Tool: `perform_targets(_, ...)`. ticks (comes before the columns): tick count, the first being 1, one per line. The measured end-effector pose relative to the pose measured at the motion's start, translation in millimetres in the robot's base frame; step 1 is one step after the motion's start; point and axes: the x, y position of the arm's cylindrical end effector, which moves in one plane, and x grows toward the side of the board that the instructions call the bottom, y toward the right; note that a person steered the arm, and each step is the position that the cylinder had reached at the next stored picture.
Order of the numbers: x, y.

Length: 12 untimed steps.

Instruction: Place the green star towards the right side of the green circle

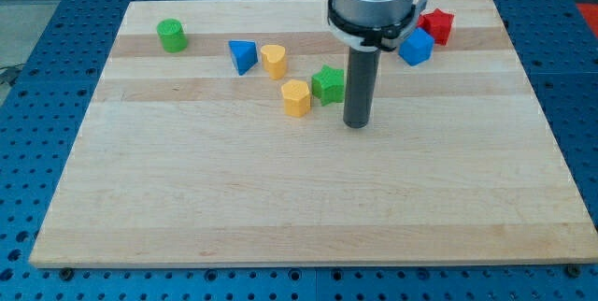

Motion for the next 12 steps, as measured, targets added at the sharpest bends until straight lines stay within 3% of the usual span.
perform_targets(4, -139, -14)
perform_targets(5, -125, 4)
perform_targets(6, -76, 41)
perform_targets(7, -75, 41)
perform_targets(9, -44, -18)
perform_targets(11, -53, -24)
perform_targets(12, -86, -35)
